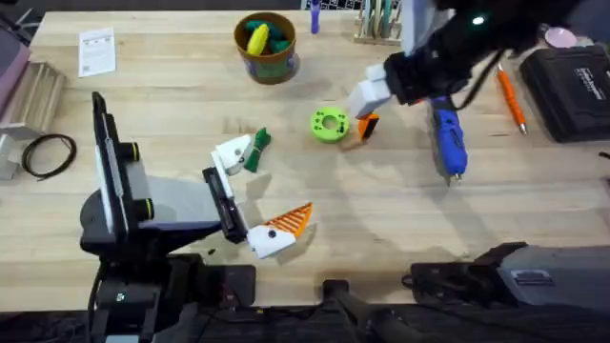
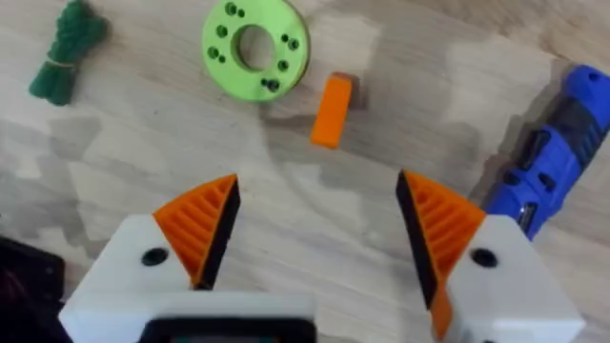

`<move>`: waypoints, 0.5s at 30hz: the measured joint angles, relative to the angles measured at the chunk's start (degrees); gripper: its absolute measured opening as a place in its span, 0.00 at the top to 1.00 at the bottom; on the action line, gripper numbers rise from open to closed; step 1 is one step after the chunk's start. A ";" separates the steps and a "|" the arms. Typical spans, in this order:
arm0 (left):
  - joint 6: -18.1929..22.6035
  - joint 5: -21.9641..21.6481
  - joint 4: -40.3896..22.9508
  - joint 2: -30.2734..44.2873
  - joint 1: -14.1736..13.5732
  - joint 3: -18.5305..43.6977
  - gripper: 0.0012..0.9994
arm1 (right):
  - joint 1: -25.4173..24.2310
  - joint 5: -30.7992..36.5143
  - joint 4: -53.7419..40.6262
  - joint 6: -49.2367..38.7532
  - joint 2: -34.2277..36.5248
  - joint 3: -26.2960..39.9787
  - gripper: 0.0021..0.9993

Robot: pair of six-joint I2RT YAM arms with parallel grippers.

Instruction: Pick up the gripper from the table and insert it into the empty holder that is missing its gripper. Then pick up a screw, insert it into the mounting hole, and use the screwdriver to tighten it. Finally, clean up the table by picking up the vegetable and placing it into the bucket.

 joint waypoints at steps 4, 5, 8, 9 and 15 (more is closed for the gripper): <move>0.00 0.00 0.00 0.00 0.00 0.00 0.01 | 0.00 0.33 1.35 0.57 3.62 0.00 0.01; 0.02 -0.01 0.00 0.00 0.01 0.00 0.01 | 0.00 0.83 1.60 1.13 4.46 0.00 0.01; 0.00 0.00 0.00 0.00 0.00 0.00 0.01 | 0.00 2.53 2.01 3.15 6.95 0.00 0.01; 0.00 0.00 0.00 0.00 0.00 0.00 0.01 | 0.00 2.88 2.09 3.64 7.60 0.00 0.01; 0.00 0.00 0.00 0.00 0.00 0.00 0.01 | 0.00 4.28 2.41 6.27 11.46 0.00 0.01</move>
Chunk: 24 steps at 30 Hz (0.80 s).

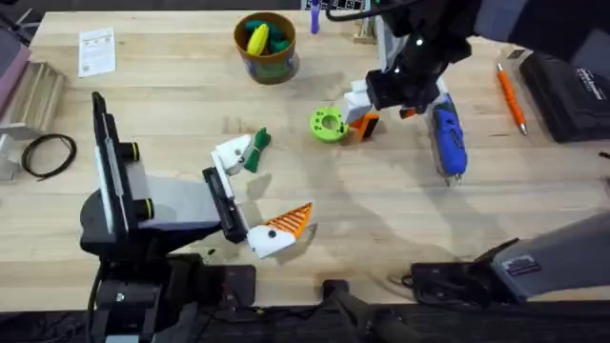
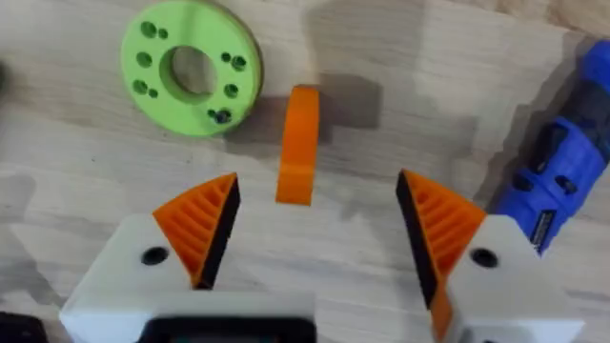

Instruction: Pick up the gripper from the table and insert it into the empty holder that is missing its gripper. Then pick up a screw, insert it into the mounting hole, and use the screwdriver to tighten it. Finally, clean up the table by picking up the vegetable and placing it into the bucket.

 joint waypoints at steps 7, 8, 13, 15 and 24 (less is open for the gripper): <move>0.02 0.00 0.00 0.00 0.00 0.00 0.01 | 0.13 0.27 2.61 1.53 1.40 0.02 0.01; -0.02 0.00 0.00 0.00 0.00 0.00 0.01 | 0.22 0.27 2.67 1.86 1.40 0.02 0.01; 0.00 0.00 0.00 0.00 0.00 0.00 0.01 | 0.54 0.27 2.70 3.47 1.48 0.02 0.01; 0.00 -0.01 0.00 0.00 0.00 0.00 0.01 | 0.59 0.24 2.67 3.86 1.82 0.04 0.01; 0.00 0.00 0.00 0.00 0.00 0.00 0.01 | 1.46 0.26 2.74 4.27 3.95 0.07 0.08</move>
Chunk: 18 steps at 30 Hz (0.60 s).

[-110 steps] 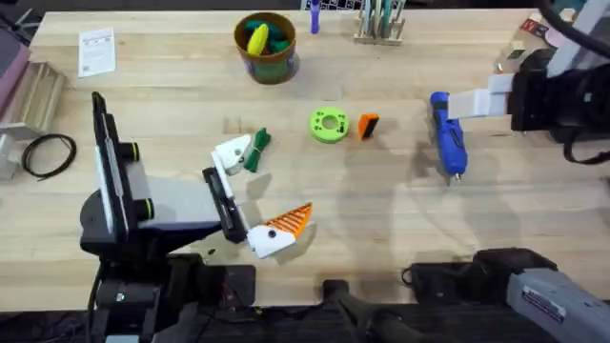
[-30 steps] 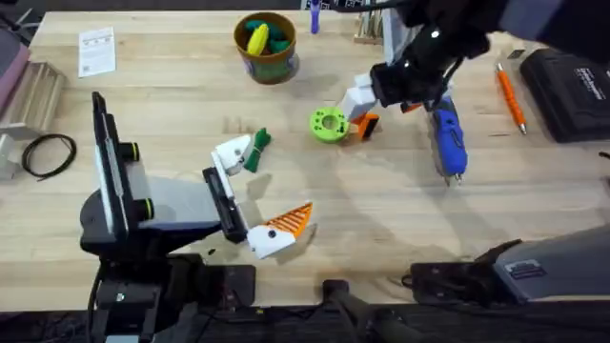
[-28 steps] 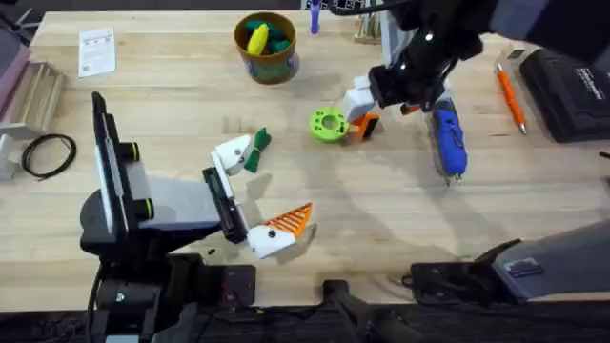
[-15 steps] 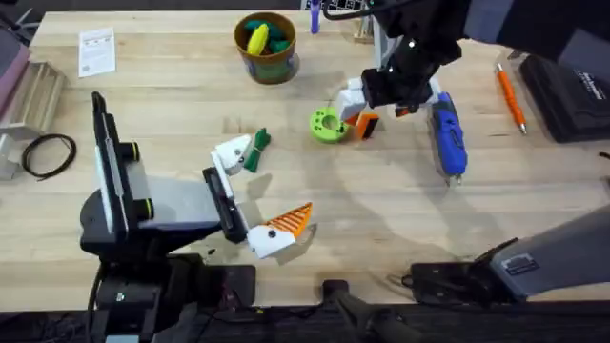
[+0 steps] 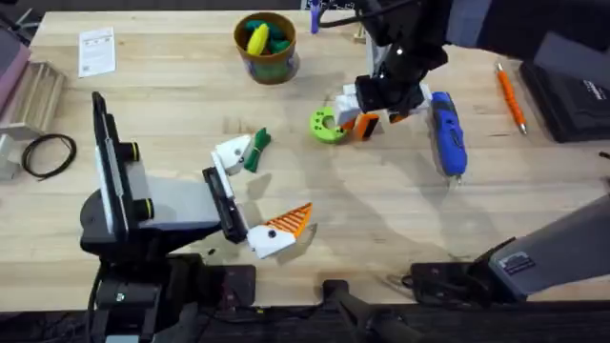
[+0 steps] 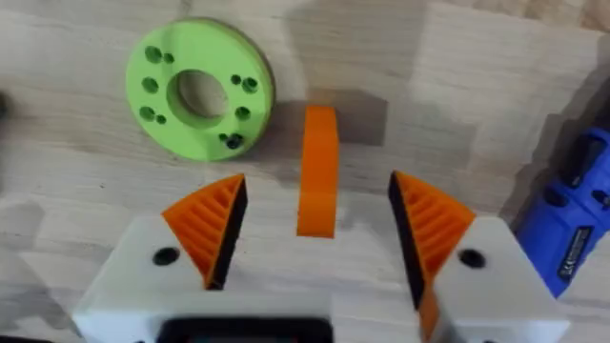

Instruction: Pick up the gripper from the table and insert it into the empty holder that is missing its gripper. Then pick up a screw, insert it into the mounting hole, and use the screwdriver to tighten it. Finally, clean up the table by picking up the vegetable and placing it into the bucket.

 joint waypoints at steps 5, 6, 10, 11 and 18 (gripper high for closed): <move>0.00 0.00 0.00 0.00 0.00 0.00 0.01 | 0.20 0.00 0.00 0.00 0.00 0.02 0.31; 0.00 0.00 0.00 0.00 0.00 0.00 0.01 | 0.20 0.00 0.00 0.02 -0.02 0.02 0.37; 0.00 0.00 0.00 0.00 0.00 0.00 0.01 | 0.20 0.02 0.16 0.19 -0.01 0.02 0.65; 0.00 -0.01 0.00 0.00 0.00 0.00 0.01 | 0.20 -0.01 0.23 0.19 0.00 0.02 0.75; 0.00 0.00 0.00 0.00 0.00 0.00 0.01 | 0.20 0.18 0.66 0.39 -0.01 0.02 0.99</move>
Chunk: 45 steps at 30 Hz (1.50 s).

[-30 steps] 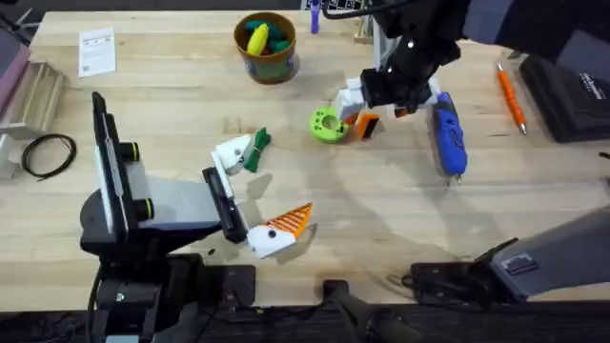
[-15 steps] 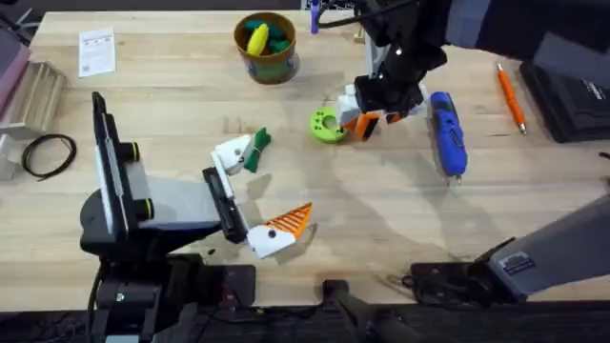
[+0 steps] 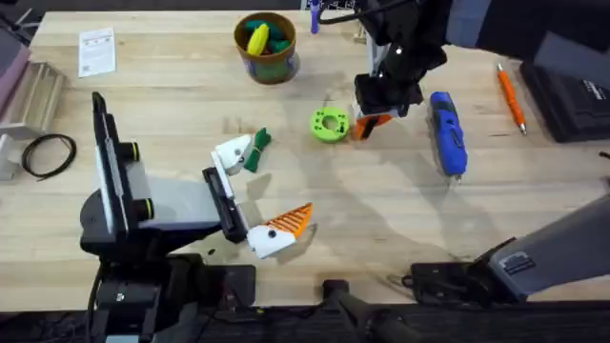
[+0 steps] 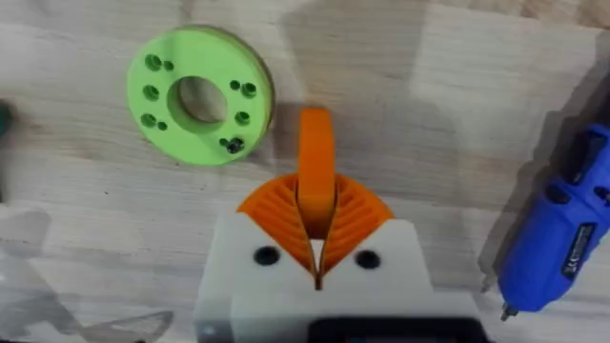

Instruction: Pick up the gripper from the table and insert it into the empty holder that is missing its gripper. Then pick up a screw, insert it into the mounting hole, and use the screwdriver to tighten it. Finally, clean up the table by picking up the vegetable and placing it into the bucket.

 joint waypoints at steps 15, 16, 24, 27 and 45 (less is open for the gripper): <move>0.00 0.00 0.00 0.00 -0.01 0.00 0.01 | -2.81 -0.02 -1.86 -0.02 -14.82 0.04 0.99; 0.00 0.00 0.00 0.00 -0.01 0.00 0.01 | -3.02 -0.04 -1.95 -0.02 -17.01 0.13 0.99; 0.00 0.00 0.00 0.00 -0.01 0.00 0.01 | -3.13 -5.02 1.80 0.01 -26.91 -0.44 0.99; 0.00 0.00 0.00 0.00 -0.01 0.00 0.01 | -3.13 -6.62 6.51 0.78 -30.15 -4.45 0.99; 0.00 0.00 0.00 0.00 -0.01 0.00 0.01 | -3.13 -38.79 60.24 20.17 -39.56 -44.47 0.99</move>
